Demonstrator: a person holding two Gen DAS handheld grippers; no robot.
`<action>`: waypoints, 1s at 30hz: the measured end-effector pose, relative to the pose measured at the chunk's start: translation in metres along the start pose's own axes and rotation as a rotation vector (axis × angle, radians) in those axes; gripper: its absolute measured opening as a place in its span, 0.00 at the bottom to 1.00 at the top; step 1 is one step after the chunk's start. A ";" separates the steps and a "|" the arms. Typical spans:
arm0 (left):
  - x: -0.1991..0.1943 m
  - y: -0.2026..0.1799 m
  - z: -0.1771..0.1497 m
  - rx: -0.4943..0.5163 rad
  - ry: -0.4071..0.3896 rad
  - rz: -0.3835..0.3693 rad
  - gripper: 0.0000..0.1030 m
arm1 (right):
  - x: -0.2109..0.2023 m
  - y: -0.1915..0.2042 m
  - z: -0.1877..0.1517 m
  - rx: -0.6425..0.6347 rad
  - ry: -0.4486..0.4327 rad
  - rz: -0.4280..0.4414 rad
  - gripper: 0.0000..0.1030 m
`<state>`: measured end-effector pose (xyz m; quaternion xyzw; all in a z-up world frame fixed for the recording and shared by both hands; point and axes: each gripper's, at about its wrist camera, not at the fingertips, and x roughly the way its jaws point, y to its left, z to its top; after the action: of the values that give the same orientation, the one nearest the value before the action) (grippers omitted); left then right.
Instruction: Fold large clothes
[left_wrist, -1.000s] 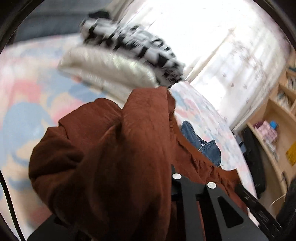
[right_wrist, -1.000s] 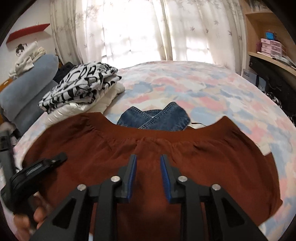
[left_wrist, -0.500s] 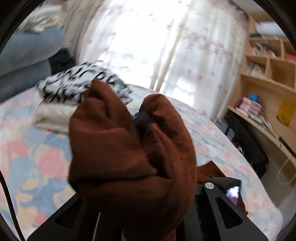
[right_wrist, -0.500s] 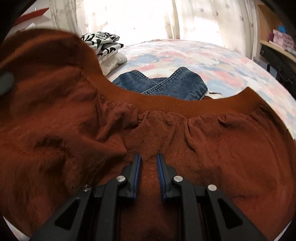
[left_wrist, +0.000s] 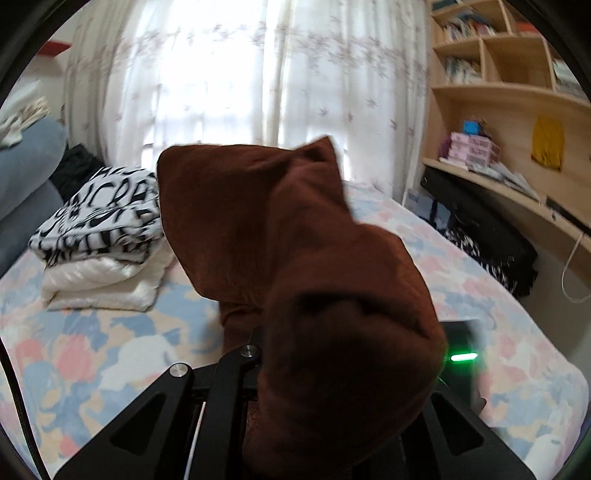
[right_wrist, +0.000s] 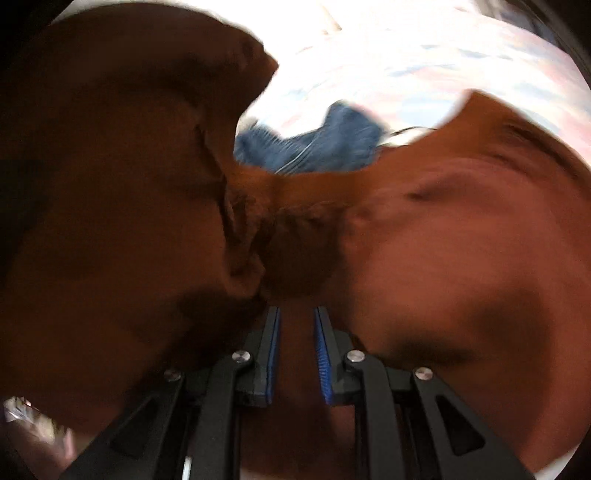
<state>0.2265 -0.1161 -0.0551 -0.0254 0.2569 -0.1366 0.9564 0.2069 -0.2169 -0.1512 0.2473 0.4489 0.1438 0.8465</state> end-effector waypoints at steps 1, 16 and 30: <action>0.002 -0.013 0.000 0.014 0.006 0.000 0.09 | -0.024 -0.011 -0.002 0.014 -0.041 -0.030 0.18; 0.054 -0.179 -0.052 0.069 0.039 -0.083 0.10 | -0.199 -0.138 -0.068 0.277 -0.399 -0.225 0.18; 0.056 -0.131 -0.048 -0.099 0.258 -0.248 0.13 | -0.150 -0.141 -0.054 0.238 -0.202 -0.061 0.18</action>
<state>0.2162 -0.2565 -0.1081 -0.0864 0.3789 -0.2427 0.8888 0.0818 -0.3894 -0.1509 0.3452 0.3826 0.0381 0.8562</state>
